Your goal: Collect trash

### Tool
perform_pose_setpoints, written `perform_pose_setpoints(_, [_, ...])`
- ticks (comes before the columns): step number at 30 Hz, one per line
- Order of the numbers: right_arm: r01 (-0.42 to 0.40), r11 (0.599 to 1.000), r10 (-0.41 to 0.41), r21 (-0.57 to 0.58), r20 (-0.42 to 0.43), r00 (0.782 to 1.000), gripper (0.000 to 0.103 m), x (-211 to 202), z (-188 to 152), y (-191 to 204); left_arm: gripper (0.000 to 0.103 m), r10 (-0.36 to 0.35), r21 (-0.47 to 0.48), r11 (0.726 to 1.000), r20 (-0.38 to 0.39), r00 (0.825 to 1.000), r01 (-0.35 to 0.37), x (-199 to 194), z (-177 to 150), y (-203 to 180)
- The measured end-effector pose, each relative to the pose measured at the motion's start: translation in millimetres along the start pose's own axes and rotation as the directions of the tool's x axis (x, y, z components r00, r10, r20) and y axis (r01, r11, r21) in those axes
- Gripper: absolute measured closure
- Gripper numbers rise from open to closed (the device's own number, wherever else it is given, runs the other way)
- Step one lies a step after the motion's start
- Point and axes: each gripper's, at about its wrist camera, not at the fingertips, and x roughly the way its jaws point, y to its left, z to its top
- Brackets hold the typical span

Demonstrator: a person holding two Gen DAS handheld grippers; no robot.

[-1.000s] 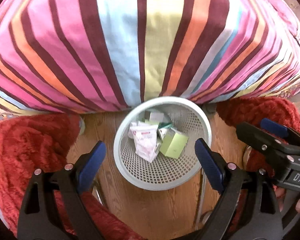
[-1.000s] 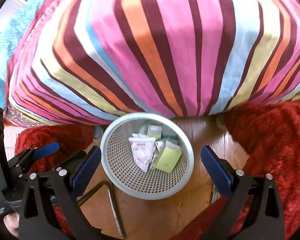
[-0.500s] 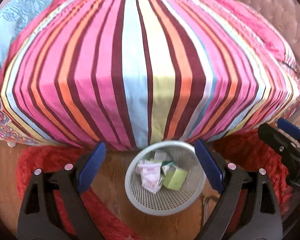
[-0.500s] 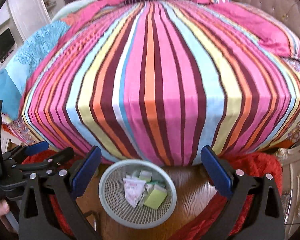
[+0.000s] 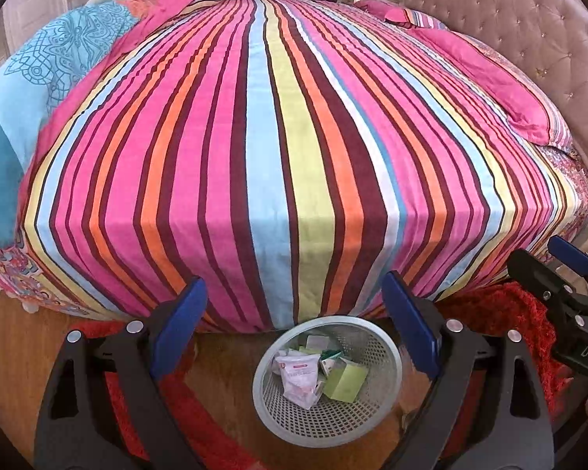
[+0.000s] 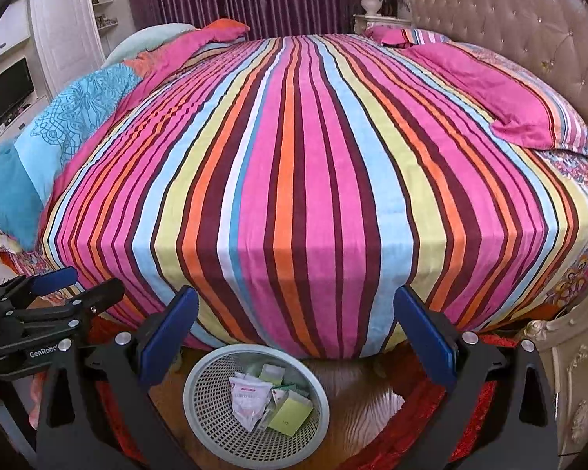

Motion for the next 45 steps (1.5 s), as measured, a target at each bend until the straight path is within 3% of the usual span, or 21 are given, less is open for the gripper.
perform_pose_setpoints(24, [0.009, 0.999, -0.008, -0.032, 0.037, 0.999, 0.007, 5, 19, 9, 0.015, 0.06, 0.028, 0.998, 0.04, 0.997, -0.061, -4, 22, -3])
perform_pose_setpoints(45, [0.017, 0.999, -0.015, -0.028, 0.054, 0.998, 0.007, -9, 21, 10, 0.015, 0.033, -0.012, 0.999, 0.068, 0.997, -0.033, -22, 23, 1])
